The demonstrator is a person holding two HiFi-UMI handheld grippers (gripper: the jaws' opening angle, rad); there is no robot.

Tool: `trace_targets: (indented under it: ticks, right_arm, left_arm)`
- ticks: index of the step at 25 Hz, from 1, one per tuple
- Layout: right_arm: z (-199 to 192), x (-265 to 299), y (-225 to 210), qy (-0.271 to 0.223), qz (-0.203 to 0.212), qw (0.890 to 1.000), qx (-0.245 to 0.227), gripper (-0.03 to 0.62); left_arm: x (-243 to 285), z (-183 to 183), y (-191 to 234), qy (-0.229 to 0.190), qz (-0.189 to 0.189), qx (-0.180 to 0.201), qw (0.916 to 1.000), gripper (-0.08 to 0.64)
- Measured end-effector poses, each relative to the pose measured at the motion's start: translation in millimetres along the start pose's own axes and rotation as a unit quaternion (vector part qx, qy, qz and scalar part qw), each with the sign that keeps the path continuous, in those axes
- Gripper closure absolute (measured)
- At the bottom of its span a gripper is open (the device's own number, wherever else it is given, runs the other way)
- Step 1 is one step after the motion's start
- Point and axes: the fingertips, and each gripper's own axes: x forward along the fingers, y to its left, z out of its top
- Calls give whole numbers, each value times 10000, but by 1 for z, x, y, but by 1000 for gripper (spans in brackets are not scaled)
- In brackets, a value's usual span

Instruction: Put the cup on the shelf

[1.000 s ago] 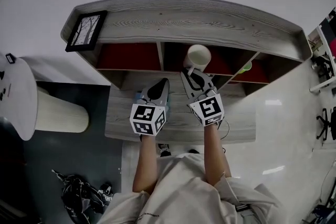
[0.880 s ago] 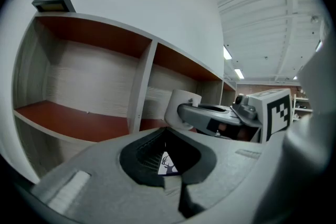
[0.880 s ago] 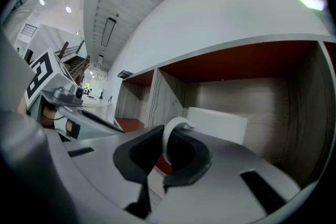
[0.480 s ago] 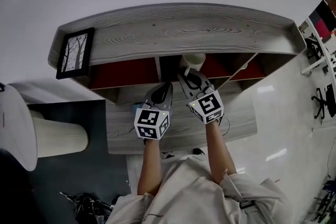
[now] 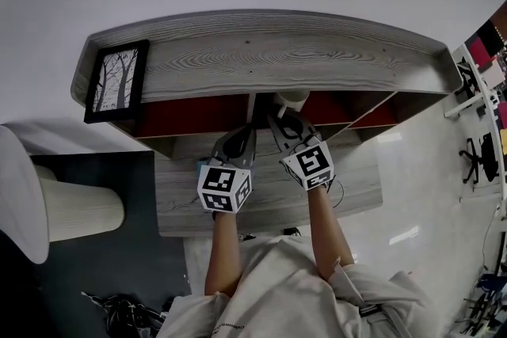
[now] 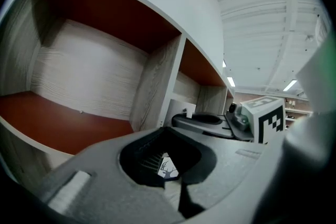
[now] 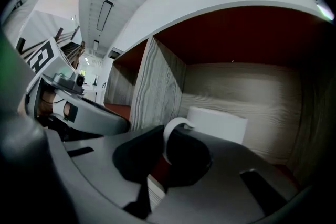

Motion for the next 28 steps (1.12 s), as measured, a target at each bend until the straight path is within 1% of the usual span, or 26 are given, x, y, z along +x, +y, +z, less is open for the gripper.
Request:
trace_targets:
  ticks: [2, 3, 7, 10, 15, 22, 28]
  right_arm:
    - [-2, 1, -1, 87, -65, 9999, 4, 569]
    - [-3, 1, -2, 113, -117, 9998, 79, 569]
    - [-7, 0, -6, 111, -274, 9972, 680, 565]
    - [-7, -1, -9, 73, -399, 9947, 949, 557]
    - [-11, -7, -9, 122, -605, 9935, 959, 518]
    - [-9, -21, -11, 74, -760, 9929, 906, 514]
    - [-7, -39, -7, -49, -663, 9927, 1008, 514]
  left_arm:
    - [-1, 1, 0, -26, -15, 22, 10000, 549]
    - [-1, 1, 1, -33, -18, 28, 10000, 549]
    - [-5, 1, 1, -40, -2, 13, 10000, 549]
    - [-8, 1, 0, -45, 2, 10, 10000, 549]
    - [-13, 2, -4, -60, -2, 32, 10000, 549]
    - [-20, -5, -15, 23, -2, 50, 10000, 549]
    - [-29, -10, -28, 74, 91, 98, 9999, 549]
